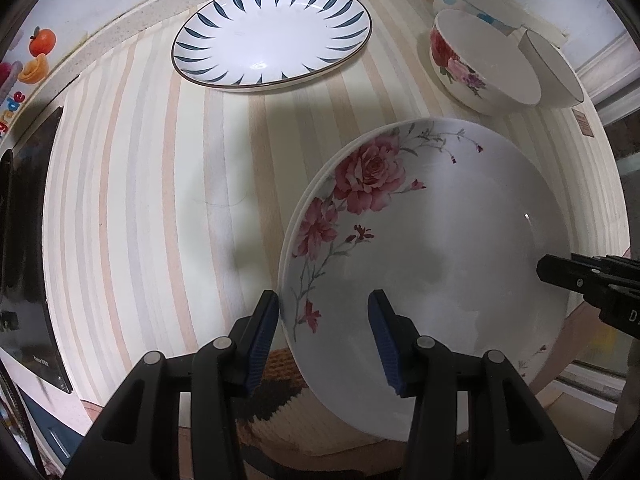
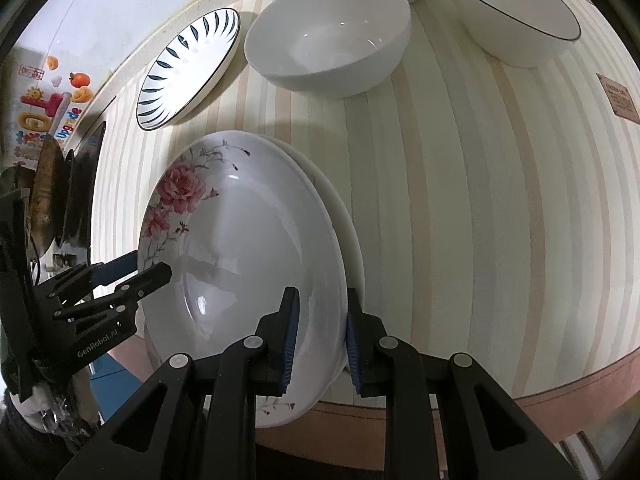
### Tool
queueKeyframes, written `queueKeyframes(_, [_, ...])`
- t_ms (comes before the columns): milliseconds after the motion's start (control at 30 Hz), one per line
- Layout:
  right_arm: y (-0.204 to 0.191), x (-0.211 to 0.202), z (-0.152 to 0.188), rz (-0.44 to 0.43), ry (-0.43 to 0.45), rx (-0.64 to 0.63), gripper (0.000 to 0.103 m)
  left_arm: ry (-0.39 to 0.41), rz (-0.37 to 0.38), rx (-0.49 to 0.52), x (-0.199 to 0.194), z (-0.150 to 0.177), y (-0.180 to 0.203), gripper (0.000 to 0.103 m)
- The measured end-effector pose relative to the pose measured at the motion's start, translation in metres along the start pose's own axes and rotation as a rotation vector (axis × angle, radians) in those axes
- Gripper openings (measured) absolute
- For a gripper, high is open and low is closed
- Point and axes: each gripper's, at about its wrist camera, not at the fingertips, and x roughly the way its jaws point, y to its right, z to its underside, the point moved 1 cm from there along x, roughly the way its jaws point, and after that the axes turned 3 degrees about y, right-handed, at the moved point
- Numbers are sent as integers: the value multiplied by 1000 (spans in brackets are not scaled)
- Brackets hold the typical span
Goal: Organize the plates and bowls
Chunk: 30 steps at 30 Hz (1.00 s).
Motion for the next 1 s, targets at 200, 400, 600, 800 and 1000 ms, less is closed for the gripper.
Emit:
queueKeyframes(200, [7, -11, 4, 30, 1, 0, 25, 43, 23, -7, -26, -5, -10, 44])
queueKeyframes(400, [6, -37, 0, -6, 36, 17, 26, 120, 52, -36, -64, -25, -24, 44])
queueKeyframes(600, [-34, -69, -53, -130, 126, 18, 27, 187, 73, -140, -82, -83, -79, 45])
queueKeyframes(800, [-71, -46, -138, -146, 143, 33, 31, 126, 88, -262, -32, -145, -144, 45])
queueKeyframes(1000, [-82, 7, -212, -87, 93, 43, 31, 20, 118, -296, 29, -182, -168, 44])
